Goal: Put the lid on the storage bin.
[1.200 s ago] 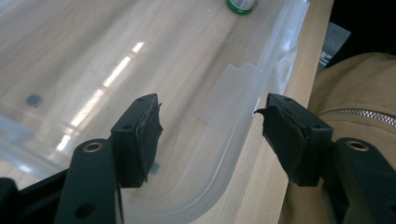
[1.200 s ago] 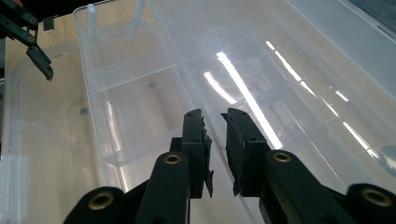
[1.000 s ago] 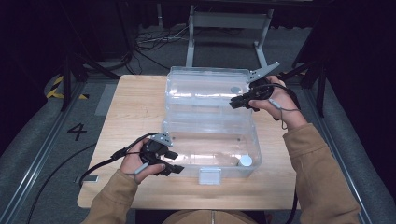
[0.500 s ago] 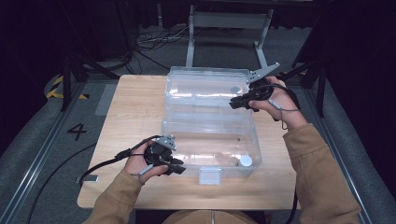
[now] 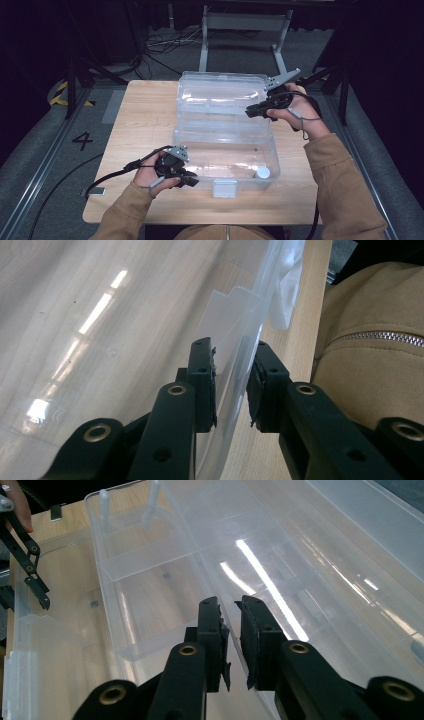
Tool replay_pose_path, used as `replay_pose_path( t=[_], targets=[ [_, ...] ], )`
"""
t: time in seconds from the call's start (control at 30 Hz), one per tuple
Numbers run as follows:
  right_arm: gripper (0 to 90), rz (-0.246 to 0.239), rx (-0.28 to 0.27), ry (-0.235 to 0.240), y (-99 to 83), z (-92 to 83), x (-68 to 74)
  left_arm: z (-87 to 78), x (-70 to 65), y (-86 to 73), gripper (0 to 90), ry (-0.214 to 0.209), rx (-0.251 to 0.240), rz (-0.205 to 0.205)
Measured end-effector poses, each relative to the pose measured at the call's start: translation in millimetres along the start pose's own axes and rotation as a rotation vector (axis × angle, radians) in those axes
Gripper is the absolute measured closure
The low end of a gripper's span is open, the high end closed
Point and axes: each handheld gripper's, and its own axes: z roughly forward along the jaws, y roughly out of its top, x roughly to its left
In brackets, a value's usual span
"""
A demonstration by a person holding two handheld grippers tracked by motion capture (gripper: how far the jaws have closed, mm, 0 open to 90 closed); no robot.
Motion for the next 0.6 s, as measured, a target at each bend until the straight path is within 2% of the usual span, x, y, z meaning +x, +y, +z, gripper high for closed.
replay_pose_path(
  t=[0.6],
  targets=[
    [81.0,-0.028,-0.006,0.008,-2.5,-8.5,14.0,0.7,-0.9,-0.3,74.6,0.010,-0.003,-0.001]
  ],
)
